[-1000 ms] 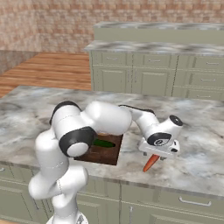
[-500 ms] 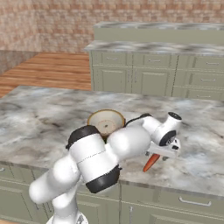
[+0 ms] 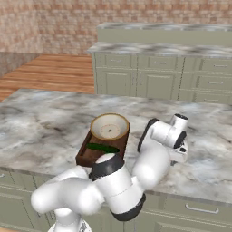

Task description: Place the two vegetables and bowl onto the tray for setting up a vegetable dip station.

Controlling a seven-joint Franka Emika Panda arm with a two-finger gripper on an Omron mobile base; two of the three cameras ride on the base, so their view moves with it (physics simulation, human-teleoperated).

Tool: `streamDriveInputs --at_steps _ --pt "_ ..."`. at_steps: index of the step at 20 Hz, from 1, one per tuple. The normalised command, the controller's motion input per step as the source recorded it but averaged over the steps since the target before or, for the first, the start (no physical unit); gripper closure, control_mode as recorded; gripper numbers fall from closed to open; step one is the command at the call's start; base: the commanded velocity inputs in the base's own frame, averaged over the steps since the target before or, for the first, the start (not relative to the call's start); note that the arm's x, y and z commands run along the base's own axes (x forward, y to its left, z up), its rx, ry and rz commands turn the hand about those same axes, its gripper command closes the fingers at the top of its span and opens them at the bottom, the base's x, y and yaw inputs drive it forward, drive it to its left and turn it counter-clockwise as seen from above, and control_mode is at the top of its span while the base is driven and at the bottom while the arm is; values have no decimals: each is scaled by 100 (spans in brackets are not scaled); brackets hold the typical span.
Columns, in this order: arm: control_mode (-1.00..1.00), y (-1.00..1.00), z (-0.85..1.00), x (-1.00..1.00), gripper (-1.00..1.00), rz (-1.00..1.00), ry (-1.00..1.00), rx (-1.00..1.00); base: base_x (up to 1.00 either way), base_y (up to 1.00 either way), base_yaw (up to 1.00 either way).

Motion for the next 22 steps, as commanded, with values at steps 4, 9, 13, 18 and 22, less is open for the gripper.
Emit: streamDriveInputs --at_steps 4,9,13,18,22 --pt "-100 0 -14 0 -100 -4 7 0 0 0 0" --pt "-100 0 -15 -5 -100 -7 9 0 0 0 0" --pt "-100 0 -11 -1 -100 -8 4 0 0 0 0" --pt "-100 5 -7 0 -100 -9 0 0 0 0 0" --pt "-100 6 -8 0 100 -11 0 0 0 0 0"
